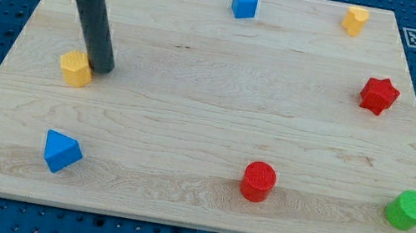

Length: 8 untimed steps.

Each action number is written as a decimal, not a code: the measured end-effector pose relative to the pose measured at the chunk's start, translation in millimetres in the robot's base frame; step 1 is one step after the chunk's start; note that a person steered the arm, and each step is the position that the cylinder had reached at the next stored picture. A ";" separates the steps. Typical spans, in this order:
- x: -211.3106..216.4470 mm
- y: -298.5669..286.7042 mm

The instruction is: Push the yellow hexagon above the blue triangle

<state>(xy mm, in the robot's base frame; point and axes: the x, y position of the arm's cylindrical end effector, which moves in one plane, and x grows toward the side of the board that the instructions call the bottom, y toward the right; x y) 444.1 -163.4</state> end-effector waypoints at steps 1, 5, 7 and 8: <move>11.6 1.9; -3.1 -39.7; 20.2 -35.3; 15.8 -53.4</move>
<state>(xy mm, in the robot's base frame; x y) 459.9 -216.8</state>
